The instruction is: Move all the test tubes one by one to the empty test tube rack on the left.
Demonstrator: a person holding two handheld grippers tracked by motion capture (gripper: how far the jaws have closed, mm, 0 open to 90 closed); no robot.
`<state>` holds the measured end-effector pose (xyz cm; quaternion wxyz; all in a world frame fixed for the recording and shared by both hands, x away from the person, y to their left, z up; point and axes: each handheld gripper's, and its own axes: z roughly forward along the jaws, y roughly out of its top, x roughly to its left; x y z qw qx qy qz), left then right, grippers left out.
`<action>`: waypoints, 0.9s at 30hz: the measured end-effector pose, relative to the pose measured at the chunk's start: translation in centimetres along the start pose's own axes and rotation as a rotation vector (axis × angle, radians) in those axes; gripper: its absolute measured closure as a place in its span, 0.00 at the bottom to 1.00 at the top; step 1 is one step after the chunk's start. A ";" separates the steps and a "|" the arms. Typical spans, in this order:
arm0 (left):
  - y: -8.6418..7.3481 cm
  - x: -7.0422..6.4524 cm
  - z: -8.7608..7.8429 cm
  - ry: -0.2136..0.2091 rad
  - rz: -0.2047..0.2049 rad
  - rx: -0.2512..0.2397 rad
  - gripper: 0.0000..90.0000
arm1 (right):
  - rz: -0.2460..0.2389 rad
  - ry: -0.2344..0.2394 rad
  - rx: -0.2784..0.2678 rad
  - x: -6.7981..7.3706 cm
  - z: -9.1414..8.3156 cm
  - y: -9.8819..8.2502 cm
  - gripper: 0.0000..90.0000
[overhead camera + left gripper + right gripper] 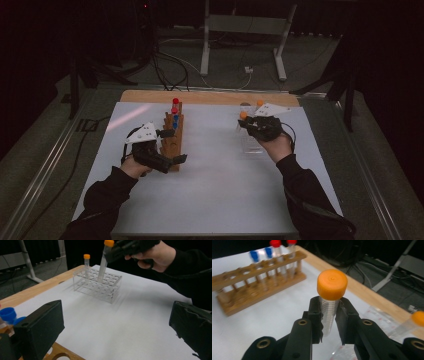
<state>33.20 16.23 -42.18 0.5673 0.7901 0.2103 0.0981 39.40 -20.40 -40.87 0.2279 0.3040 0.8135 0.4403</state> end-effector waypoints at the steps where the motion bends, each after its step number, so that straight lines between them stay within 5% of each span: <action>1: 0.0 0.0 0.0 -0.001 -0.002 0.000 0.01 | -0.002 0.008 0.002 0.4 0.0 -0.2 0.83; 17: 0.3 -1.5 1.6 -0.039 0.027 0.069 0.01 | -0.068 0.161 0.043 6.0 -0.3 -2.4 0.83; 27: 0.4 -2.8 3.2 -0.104 0.045 0.089 0.01 | -0.091 0.244 0.076 8.7 0.2 -3.5 0.83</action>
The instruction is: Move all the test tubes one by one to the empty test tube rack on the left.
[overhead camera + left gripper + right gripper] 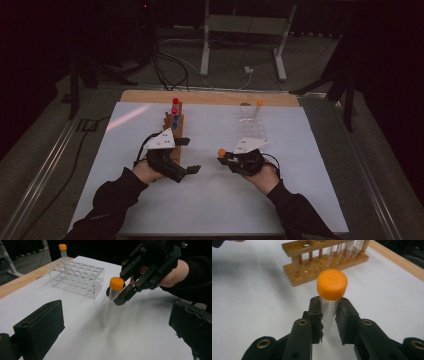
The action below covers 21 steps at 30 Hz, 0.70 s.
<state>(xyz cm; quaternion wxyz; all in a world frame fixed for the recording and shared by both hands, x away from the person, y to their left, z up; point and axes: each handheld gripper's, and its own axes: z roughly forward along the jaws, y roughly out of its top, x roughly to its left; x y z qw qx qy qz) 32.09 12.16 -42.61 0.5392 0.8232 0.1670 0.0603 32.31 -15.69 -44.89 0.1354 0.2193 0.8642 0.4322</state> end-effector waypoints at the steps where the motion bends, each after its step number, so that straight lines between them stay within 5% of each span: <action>1: 0.0 -0.2 0.2 -0.002 0.006 0.004 0.01 | -0.002 0.007 0.002 0.2 0.1 0.0 0.83; 9: 0.5 -0.8 1.7 -0.025 0.037 0.003 0.08 | -0.011 0.033 0.006 0.9 0.3 0.0 0.83; 21: 0.9 -1.1 3.7 -0.013 0.070 0.005 0.43 | -0.023 0.055 0.007 1.3 0.3 0.2 0.83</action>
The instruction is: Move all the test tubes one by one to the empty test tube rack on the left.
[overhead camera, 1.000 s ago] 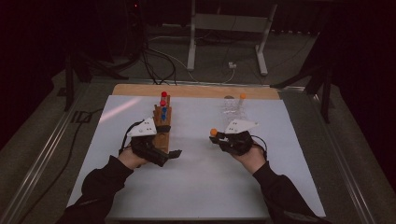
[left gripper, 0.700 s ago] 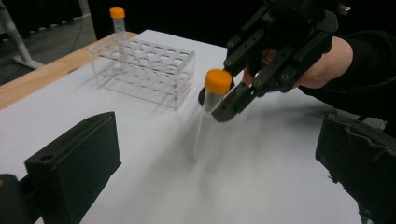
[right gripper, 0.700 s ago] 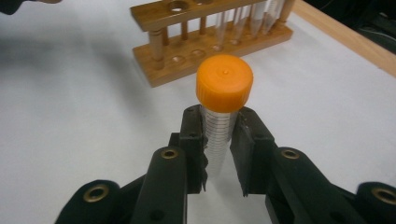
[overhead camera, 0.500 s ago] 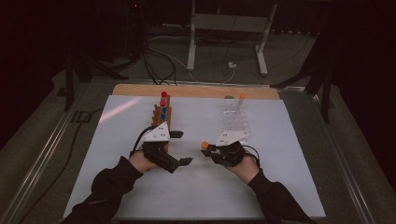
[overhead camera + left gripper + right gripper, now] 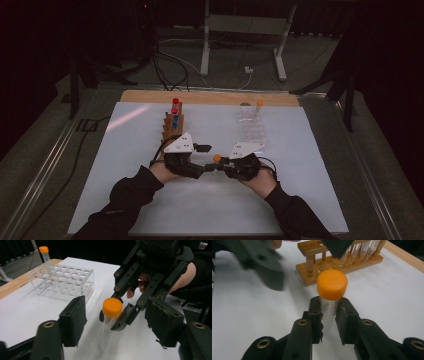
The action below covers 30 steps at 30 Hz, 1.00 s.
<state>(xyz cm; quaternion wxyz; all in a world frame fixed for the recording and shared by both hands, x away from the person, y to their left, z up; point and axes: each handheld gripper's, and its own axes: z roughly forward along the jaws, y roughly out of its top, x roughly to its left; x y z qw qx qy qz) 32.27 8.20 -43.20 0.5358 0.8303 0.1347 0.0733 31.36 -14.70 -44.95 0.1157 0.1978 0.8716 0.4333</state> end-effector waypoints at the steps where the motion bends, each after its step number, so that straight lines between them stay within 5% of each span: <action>1: 0.0 0.0 0.1 0.002 0.000 -0.001 0.47 | 0.000 0.000 -0.002 0.0 0.0 0.0 0.83; 14: 0.3 0.0 1.3 0.007 0.028 0.015 0.76 | 0.006 0.000 -0.005 -0.1 -0.2 0.1 0.83; 25: 0.6 0.0 1.2 0.014 0.045 0.017 0.79 | 0.016 0.003 -0.012 -0.2 -0.4 0.2 0.83; 30: 1.0 0.4 0.5 0.031 0.040 0.007 0.79 | 0.036 -0.007 -0.031 -0.5 -0.7 0.2 0.70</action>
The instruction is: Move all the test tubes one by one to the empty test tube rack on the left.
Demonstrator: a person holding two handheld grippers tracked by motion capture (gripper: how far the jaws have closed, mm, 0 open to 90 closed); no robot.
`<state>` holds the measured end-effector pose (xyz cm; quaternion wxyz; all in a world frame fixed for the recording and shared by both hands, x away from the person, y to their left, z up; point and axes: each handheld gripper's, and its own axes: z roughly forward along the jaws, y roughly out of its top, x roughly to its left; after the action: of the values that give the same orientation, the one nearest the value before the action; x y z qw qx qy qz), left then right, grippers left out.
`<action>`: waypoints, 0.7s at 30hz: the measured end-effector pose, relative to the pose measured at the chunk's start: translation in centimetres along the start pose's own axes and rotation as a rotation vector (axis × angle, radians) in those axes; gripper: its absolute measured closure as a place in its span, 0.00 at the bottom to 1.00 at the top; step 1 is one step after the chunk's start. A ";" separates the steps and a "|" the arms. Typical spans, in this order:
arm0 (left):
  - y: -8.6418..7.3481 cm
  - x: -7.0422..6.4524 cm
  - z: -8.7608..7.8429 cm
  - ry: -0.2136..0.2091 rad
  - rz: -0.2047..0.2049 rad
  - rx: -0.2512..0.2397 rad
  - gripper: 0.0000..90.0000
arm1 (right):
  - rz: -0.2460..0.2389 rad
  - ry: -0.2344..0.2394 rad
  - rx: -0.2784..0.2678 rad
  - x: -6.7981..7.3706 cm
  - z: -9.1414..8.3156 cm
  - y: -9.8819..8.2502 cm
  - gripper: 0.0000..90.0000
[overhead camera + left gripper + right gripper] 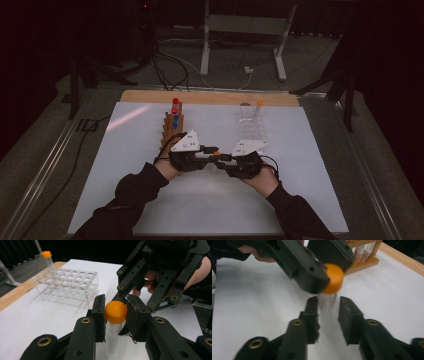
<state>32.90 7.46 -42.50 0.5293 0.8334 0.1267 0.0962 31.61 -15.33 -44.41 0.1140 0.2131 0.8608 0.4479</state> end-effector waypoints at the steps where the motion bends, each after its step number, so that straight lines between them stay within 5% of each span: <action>1: 0.1 0.1 -0.2 0.006 -0.002 -0.004 0.79 | 0.006 -0.010 -0.006 -0.1 -0.1 0.0 0.66; 10: 1.7 1.3 -2.4 0.052 -0.003 -0.022 0.79 | 0.049 -0.039 -0.056 -0.6 -1.1 0.4 0.19; 15: 2.6 2.4 -4.0 0.099 -0.012 -0.036 0.79 | 0.068 -0.031 -0.062 -0.7 -1.1 0.5 0.04; 21: 3.2 3.9 -6.1 0.160 -0.026 -0.049 0.79 | 0.068 -0.024 -0.073 -0.8 -1.2 0.4 0.00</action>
<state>35.13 12.58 -36.93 0.5390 0.8081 0.1770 0.1586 32.00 -16.40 -43.33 0.1167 0.2432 0.8347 0.4801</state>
